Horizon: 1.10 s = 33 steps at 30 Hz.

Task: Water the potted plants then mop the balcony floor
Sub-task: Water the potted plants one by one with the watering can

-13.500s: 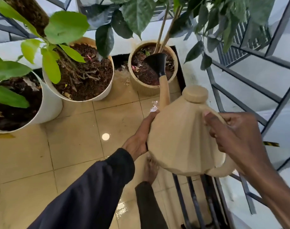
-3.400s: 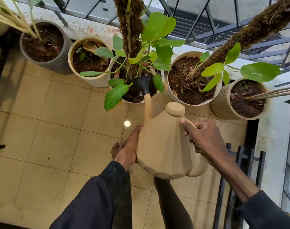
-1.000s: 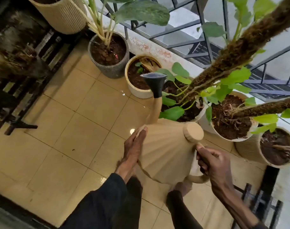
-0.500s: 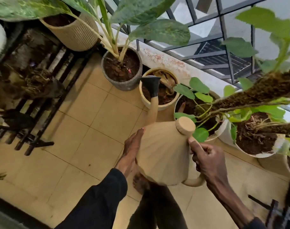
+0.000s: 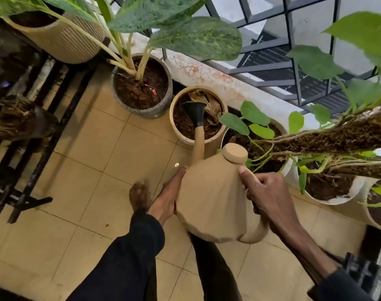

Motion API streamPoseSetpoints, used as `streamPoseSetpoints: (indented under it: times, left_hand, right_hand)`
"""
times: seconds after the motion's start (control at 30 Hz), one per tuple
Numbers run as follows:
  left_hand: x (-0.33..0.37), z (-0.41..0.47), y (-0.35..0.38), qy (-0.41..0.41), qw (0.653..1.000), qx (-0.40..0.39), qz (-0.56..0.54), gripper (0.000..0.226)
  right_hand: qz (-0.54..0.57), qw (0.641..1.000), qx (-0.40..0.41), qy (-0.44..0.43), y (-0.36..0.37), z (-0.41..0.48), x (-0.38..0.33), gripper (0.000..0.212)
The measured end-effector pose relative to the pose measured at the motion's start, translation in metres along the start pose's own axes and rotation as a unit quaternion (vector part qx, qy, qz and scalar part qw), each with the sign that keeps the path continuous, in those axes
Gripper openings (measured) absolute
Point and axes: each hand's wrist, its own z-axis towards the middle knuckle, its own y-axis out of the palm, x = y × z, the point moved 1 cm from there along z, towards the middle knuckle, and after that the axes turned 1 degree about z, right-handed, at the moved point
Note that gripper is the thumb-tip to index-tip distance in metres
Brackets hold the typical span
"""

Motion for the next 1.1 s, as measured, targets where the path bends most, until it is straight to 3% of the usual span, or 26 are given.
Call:
streamPoseSetpoints:
  times: [0.53,1.1]
  left_hand:
    - [0.012,0.015,-0.020,-0.046,0.998,-0.023,0.029,0.055]
    - [0.017,0.011,-0.026,-0.040,0.999,-0.001,0.008,0.050]
  right_hand:
    - [0.015,0.996,0.016,0.089,0.023,0.006,-0.015,0.059]
    - [0.039,0.993,-0.002,0.107,0.031,0.005,-0.016,0.057]
